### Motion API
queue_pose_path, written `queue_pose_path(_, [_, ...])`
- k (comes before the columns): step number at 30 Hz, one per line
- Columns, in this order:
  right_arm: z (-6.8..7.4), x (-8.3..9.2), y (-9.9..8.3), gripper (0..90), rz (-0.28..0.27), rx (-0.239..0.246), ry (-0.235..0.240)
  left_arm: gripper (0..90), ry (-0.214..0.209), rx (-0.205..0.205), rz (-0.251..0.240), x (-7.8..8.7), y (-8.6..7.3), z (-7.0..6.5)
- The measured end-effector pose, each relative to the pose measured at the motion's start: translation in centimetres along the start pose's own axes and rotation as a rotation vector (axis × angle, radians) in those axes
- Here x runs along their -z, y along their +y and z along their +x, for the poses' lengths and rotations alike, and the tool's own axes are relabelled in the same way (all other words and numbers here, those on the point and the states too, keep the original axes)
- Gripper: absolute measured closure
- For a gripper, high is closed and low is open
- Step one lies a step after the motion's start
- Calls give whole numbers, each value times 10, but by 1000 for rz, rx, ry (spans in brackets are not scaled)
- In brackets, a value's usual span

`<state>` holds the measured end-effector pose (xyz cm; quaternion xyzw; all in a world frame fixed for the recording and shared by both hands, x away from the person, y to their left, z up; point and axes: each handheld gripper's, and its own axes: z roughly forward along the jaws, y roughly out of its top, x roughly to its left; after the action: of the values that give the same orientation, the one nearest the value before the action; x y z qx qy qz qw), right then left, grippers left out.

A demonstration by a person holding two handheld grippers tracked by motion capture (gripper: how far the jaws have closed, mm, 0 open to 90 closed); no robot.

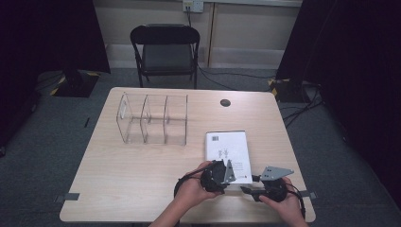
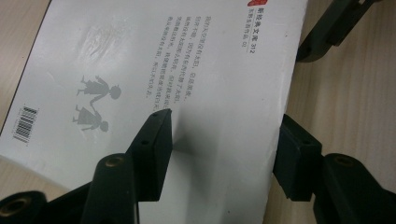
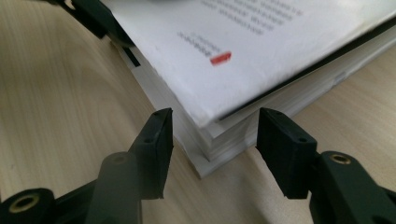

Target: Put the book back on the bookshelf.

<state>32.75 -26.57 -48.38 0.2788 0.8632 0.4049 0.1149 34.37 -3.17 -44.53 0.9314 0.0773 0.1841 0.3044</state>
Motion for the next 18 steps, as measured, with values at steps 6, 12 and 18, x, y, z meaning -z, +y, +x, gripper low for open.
queue_pose_path(6, [-3, -2, -1, 538, 10, -12, -1, 436, -11, 3, -17, 0, -3, 1])
queue_pose_path(12, [-3, -4, -3, 540, 38, -7, -11, 336, -61, 54, -45, -8, -8, 3])
queue_pose_path(18, [-2, -7, -2, 557, 59, -15, -6, 153, -38, 31, -30, -19, -6, 4])
